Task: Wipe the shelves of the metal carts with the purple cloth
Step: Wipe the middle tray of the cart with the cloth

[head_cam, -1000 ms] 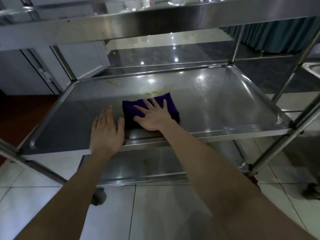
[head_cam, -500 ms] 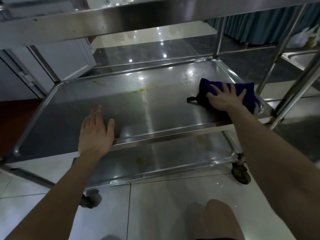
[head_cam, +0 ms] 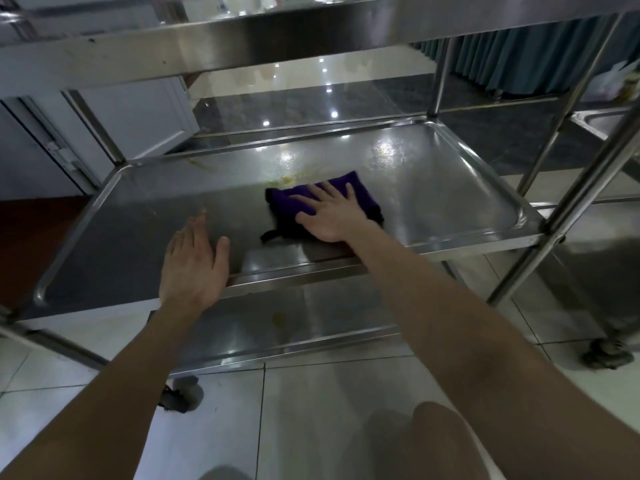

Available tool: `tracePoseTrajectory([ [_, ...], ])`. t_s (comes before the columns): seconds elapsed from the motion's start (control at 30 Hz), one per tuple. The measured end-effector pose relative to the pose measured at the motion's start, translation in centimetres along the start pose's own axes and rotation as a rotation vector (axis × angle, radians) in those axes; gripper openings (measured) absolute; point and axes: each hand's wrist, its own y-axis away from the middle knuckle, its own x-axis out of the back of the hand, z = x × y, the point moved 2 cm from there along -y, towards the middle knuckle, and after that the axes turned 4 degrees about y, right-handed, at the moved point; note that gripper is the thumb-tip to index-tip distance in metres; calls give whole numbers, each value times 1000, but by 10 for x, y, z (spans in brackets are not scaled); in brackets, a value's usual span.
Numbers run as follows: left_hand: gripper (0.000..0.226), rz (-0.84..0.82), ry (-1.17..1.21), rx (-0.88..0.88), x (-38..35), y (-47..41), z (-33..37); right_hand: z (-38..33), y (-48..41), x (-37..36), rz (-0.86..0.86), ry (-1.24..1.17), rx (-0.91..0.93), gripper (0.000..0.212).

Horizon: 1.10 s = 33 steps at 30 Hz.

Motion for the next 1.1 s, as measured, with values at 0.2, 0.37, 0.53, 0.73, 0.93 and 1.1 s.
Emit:
tracePoseTrajectory([
  [0.2, 75, 22, -17, -15, -4, -3, -1, 198, 60, 25, 55, -29, -424, 71],
  [0.37, 72, 43, -21, -33, -6, 0, -1, 204, 89, 17, 66, -36, -544, 69],
  [0.53, 74, 22, 5, -15, -1, 1, 4, 15, 55, -18, 25, 54, -233, 72],
  [0.73, 76, 18, 45, -13, 8, 8, 8, -31, 59, -23, -28, 25, 32, 71],
  [0.93, 75, 34, 47, -29, 7, 10, 13, 130, 99, -2, 9, 39, -239, 69],
  [1.1, 75, 44, 17, -49, 0, 10, 17, 248, 117, 22, -6, 26, -460, 76],
])
